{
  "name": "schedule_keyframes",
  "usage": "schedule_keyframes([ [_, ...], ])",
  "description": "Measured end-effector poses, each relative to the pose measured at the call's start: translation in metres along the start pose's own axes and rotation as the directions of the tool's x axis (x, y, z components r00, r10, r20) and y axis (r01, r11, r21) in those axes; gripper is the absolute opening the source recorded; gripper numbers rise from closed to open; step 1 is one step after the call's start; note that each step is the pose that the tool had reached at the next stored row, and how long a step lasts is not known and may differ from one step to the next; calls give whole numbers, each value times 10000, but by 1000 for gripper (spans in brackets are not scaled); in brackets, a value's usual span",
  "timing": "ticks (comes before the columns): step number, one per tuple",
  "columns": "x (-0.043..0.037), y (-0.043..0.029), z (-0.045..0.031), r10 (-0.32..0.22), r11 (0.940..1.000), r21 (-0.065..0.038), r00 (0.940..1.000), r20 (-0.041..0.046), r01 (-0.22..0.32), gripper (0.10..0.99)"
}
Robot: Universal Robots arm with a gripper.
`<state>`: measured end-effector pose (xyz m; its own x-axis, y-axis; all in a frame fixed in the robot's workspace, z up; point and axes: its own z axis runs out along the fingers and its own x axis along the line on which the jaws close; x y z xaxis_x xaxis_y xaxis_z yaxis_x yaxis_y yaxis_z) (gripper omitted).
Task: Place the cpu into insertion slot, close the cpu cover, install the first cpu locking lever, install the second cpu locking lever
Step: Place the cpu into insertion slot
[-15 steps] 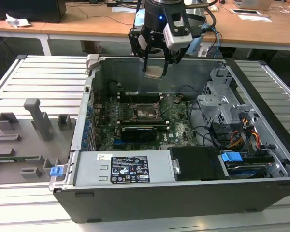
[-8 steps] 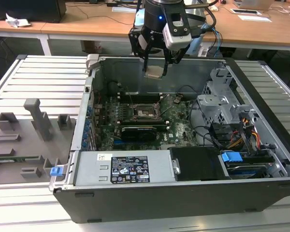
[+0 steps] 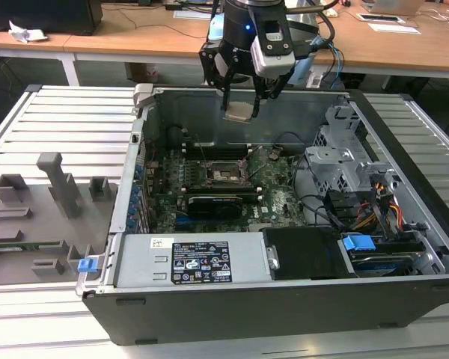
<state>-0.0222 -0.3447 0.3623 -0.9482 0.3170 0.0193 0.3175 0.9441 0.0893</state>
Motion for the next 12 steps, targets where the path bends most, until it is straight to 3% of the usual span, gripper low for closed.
schedule_keyframes([
  [12,0,0,0,246,9997,-4,9997,22,-246,533],
])
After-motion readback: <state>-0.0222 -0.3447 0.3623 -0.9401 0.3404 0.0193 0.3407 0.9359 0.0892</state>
